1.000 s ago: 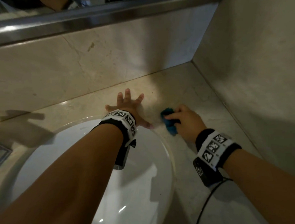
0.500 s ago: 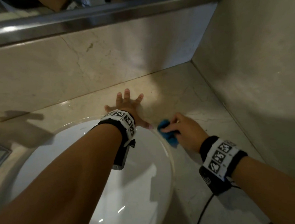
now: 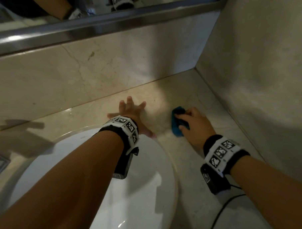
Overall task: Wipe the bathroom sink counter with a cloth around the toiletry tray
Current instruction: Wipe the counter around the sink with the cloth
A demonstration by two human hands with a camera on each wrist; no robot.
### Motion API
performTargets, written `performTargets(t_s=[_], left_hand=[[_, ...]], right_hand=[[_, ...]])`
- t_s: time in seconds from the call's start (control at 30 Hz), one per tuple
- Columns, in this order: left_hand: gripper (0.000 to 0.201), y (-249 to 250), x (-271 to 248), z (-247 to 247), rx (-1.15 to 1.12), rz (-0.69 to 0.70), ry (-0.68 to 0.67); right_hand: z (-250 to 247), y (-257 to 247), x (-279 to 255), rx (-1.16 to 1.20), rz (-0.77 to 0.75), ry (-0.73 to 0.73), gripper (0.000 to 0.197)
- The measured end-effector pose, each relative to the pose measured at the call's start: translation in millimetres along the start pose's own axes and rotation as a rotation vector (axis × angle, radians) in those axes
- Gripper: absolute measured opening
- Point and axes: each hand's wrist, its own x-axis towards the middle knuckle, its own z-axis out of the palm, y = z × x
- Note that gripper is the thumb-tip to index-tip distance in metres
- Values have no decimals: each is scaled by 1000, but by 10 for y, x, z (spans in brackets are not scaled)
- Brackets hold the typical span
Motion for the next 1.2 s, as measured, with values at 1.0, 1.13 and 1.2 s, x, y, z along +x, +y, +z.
performTargets(t_s=[1.0,1.13,1.2], left_hand=[[142,167,212,-149,121,68,-80],[142,160,225,-150,111,66,-79],[143,153,234,-142,114,62,-83]], right_hand=[[-229,277,717,67,189,40,26],[-242,366,764,4,76,40,17],[-331,514,903,-20,139,107,30]])
